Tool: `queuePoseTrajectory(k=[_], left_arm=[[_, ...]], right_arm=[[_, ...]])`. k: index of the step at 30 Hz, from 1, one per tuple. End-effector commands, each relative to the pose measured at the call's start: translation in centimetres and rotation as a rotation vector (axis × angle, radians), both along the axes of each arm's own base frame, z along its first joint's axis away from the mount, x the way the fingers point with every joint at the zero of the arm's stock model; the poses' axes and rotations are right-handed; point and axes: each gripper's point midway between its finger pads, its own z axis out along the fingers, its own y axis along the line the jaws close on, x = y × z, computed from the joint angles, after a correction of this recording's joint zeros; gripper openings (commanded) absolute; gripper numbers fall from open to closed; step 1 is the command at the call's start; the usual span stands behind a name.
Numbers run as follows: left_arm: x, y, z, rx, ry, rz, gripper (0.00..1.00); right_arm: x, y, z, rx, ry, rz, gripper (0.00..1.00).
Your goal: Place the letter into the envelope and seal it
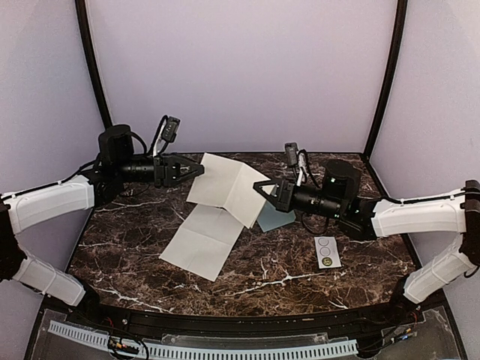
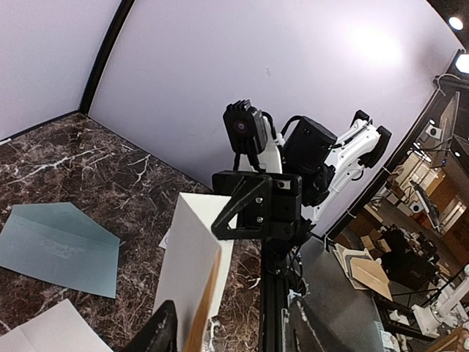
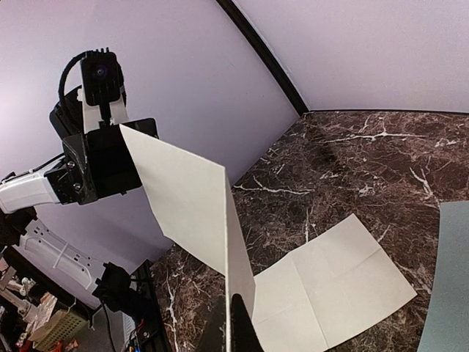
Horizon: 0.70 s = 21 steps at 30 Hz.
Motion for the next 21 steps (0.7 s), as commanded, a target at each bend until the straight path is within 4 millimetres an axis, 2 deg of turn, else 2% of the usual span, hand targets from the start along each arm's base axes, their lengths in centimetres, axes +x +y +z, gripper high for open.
queuePoseTrajectory(k=[1, 4, 7, 13, 18, 21], left_arm=[[-0.2, 1.6, 3.0, -0.028, -0.134, 0.082, 0.52], [0.2, 2.9, 4.0, -0.036, -0.176, 0.150, 0.53], [1.5, 4.3, 4.5, -0.033, -0.194, 0.248, 0.54], [5.1, 6.3, 3.0, 0.037, -0.140, 0.457, 0.55], [7.6, 8.4, 1.4, 0.099, -0.075, 0.625, 0.55], [8.4, 9.2, 0.8, 0.111, -0.049, 0.661, 0.56]], right_arm=[[-0.1, -0.2, 1.3, 0.001, -0.038, -0.008, 0.00], [-0.4, -0.3, 1.6, -0.006, -0.057, 0.005, 0.00], [-0.9, -0.1, 2.0, -0.014, -0.082, 0.036, 0.00], [-2.9, 0.9, 3.3, -0.013, -0.138, 0.173, 0.00], [-3.7, 1.6, 3.6, -0.043, -0.155, 0.245, 0.00], [-4.2, 1.8, 4.1, -0.041, -0.168, 0.276, 0.00]])
